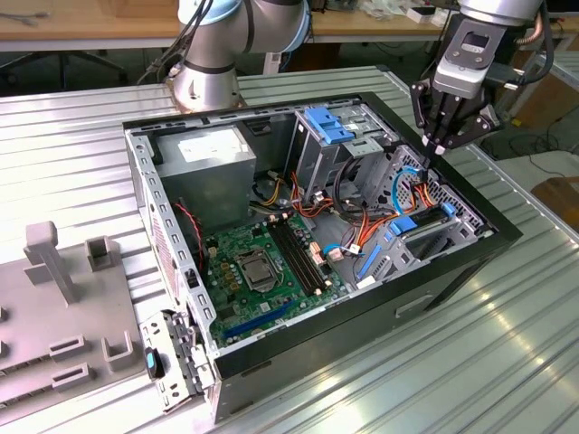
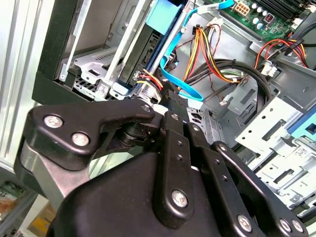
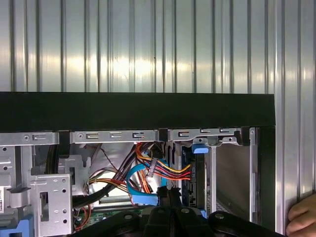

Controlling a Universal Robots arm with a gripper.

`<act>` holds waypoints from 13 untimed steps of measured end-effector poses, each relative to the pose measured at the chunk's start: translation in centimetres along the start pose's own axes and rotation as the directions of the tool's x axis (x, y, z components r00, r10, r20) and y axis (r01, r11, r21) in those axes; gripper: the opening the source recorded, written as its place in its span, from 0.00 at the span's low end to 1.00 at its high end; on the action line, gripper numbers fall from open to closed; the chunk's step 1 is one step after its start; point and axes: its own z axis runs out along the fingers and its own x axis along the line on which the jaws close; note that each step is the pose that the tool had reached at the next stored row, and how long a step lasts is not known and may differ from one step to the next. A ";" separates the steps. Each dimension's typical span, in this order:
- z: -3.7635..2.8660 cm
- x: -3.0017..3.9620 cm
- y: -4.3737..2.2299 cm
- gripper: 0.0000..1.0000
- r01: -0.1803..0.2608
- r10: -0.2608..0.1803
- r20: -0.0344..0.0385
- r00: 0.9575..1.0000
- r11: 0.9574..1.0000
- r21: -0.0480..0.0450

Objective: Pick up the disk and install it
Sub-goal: 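Insert the second disk wire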

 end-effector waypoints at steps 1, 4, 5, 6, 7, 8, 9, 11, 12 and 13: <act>0.00 0.00 0.00 0.11 0.000 0.000 0.000 1.000 1.000 0.000; 0.00 0.00 0.00 0.11 0.000 0.000 0.000 1.000 1.000 0.000; 0.00 0.00 0.00 0.11 0.000 0.000 0.000 1.000 1.000 0.000; 0.00 0.00 0.00 0.17 0.000 0.000 0.000 1.000 1.000 0.000; 0.00 0.00 0.00 0.30 0.000 0.000 0.000 1.000 1.000 0.000; 0.00 0.00 0.00 0.36 0.000 0.000 0.000 1.000 1.000 0.000; 0.00 0.01 0.00 0.36 0.000 0.000 0.001 1.000 1.000 0.000; 0.05 0.25 0.00 0.42 0.002 -0.002 0.043 0.999 1.000 -0.001; 0.07 0.26 0.00 0.42 0.003 -0.003 0.063 0.998 1.000 -0.001; 0.12 0.28 -0.02 0.42 0.005 -0.005 0.067 0.998 1.000 -0.002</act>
